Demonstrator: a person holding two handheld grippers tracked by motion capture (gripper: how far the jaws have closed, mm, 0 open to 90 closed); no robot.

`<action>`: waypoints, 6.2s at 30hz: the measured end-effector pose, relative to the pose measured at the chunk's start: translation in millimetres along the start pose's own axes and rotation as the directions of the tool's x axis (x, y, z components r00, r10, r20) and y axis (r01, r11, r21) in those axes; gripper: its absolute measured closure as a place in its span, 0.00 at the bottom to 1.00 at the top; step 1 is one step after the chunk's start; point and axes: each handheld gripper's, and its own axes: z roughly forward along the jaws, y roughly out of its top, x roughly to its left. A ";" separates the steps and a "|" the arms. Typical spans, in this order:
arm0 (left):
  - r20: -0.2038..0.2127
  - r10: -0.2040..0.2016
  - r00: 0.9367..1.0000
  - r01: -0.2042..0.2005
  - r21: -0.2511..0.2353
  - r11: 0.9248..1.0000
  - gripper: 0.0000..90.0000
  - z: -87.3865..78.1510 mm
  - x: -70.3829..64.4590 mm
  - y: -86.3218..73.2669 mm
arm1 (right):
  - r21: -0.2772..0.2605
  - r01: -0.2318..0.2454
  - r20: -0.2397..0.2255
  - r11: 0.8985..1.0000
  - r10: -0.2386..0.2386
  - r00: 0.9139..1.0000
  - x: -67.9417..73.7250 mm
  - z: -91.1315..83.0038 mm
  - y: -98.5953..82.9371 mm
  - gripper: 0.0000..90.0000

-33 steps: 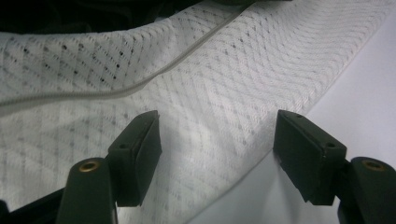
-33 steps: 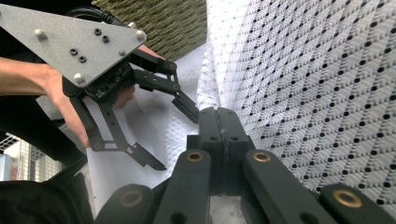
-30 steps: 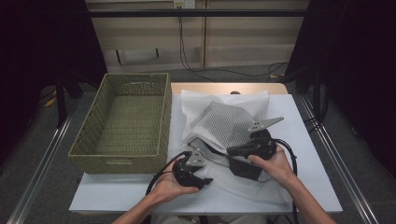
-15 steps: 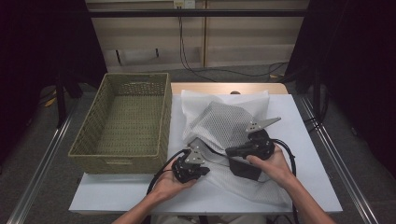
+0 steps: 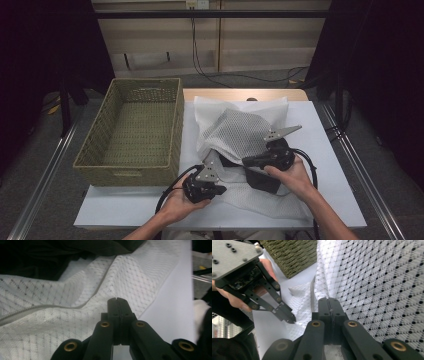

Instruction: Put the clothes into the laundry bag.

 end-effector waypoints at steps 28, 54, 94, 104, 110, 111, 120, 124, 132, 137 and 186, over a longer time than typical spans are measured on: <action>0.129 -0.014 0.992 0.008 0.044 0.999 1.00 -15.3 -43.4 -20.5 | 0.141 0.026 -0.041 0.990 -0.020 0.999 20.5 -0.3 -43.6 1.00; -0.076 -0.216 0.973 0.215 -0.019 0.976 0.69 -76.6 -1.6 -63.3 | 0.128 -0.019 0.065 0.992 0.011 0.998 12.7 -0.9 -50.6 0.79; -0.120 -0.186 0.975 0.197 0.084 0.977 0.99 -61.4 -13.1 -65.2 | 0.068 0.025 0.013 0.997 -0.026 1.000 23.5 -3.7 -39.8 0.78; -0.114 -0.172 0.978 0.185 0.119 0.975 0.99 -76.8 -22.7 -74.2 | 0.110 0.060 -0.002 0.992 -0.061 0.998 33.3 7.6 -31.2 0.75; -0.111 -0.186 0.976 0.199 0.116 0.973 0.99 -81.1 -23.1 -76.6 | 0.141 0.088 0.003 0.986 -0.089 0.996 42.0 23.4 -23.0 0.66; -0.116 -0.189 0.975 0.202 0.118 0.972 0.99 -81.8 -23.2 -76.4 | 0.150 0.100 0.003 0.984 -0.101 0.995 44.3 25.9 -21.2 0.67; -0.078 -0.208 0.975 0.216 0.111 0.970 0.94 -75.9 -21.0 -76.2 | 0.156 0.164 -0.072 0.974 -0.155 0.985 71.9 68.8 1.9 0.78; -0.045 -0.198 0.979 0.202 0.112 0.973 0.83 -78.3 -20.4 -76.7 | 0.187 0.199 -0.105 0.962 -0.182 0.978 84.0 94.0 11.9 0.84; -0.055 -0.208 0.977 0.212 0.092 0.973 0.86 -84.2 -20.6 -79.1 | 0.201 0.246 -0.152 0.948 -0.218 0.964 99.3 138.2 26.9 0.86; -0.053 -0.205 0.977 0.209 0.096 0.973 0.93 -83.5 -20.0 -79.3 | 0.209 0.263 -0.158 0.942 -0.232 0.960 100.0 153.3 28.3 0.87; -0.069 -0.202 0.977 0.209 0.121 0.970 0.96 -80.9 -18.4 -79.3 | 0.158 0.238 -0.165 0.958 -0.212 0.963 102.6 146.1 26.6 0.90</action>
